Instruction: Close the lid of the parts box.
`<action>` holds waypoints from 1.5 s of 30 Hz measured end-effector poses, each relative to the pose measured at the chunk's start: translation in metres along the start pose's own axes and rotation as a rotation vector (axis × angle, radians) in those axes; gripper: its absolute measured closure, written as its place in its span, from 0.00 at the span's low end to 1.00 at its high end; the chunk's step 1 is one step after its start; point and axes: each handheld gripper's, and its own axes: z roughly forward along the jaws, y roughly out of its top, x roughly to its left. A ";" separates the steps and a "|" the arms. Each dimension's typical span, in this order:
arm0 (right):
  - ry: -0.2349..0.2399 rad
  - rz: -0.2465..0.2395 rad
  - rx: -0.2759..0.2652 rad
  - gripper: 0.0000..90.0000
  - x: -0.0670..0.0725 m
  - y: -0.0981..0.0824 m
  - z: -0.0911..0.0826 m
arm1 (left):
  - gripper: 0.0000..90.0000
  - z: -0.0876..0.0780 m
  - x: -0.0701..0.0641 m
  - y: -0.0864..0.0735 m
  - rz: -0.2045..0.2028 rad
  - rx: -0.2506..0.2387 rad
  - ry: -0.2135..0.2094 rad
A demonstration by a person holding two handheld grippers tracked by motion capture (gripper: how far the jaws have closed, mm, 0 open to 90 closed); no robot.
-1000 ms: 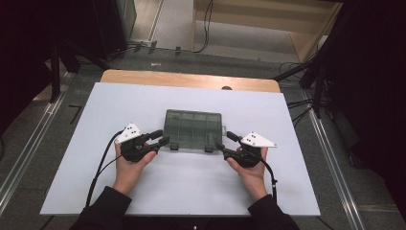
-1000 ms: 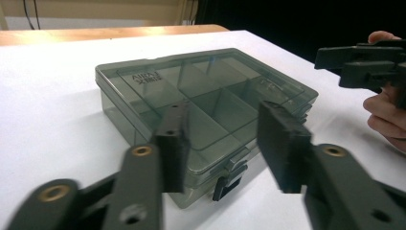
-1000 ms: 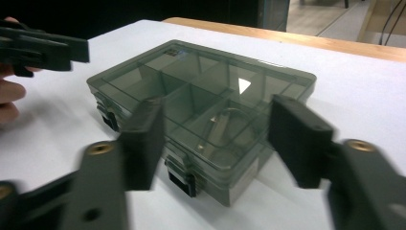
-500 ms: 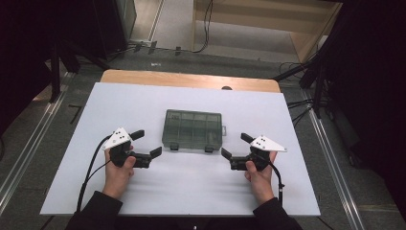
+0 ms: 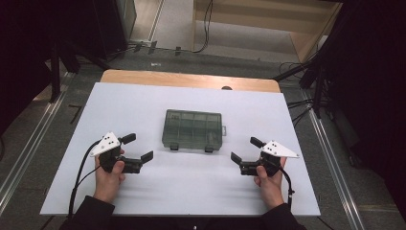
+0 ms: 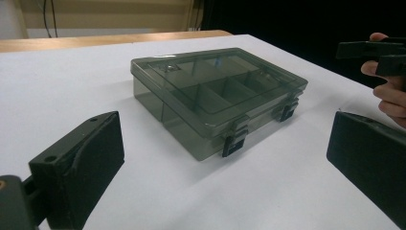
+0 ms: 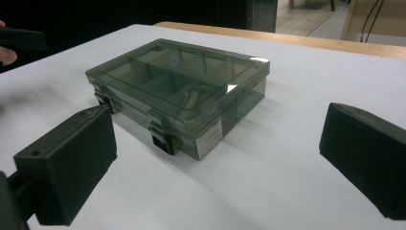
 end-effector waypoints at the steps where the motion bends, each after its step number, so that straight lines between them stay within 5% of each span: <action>1: -0.001 -0.001 0.001 0.00 -0.001 0.000 -0.002 | 0.00 -0.002 0.000 0.000 0.002 0.000 0.002; 45: -0.128 0.021 -0.028 0.00 -0.037 -0.022 -0.068 | 0.00 -0.078 0.025 -0.020 -0.013 -0.015 0.115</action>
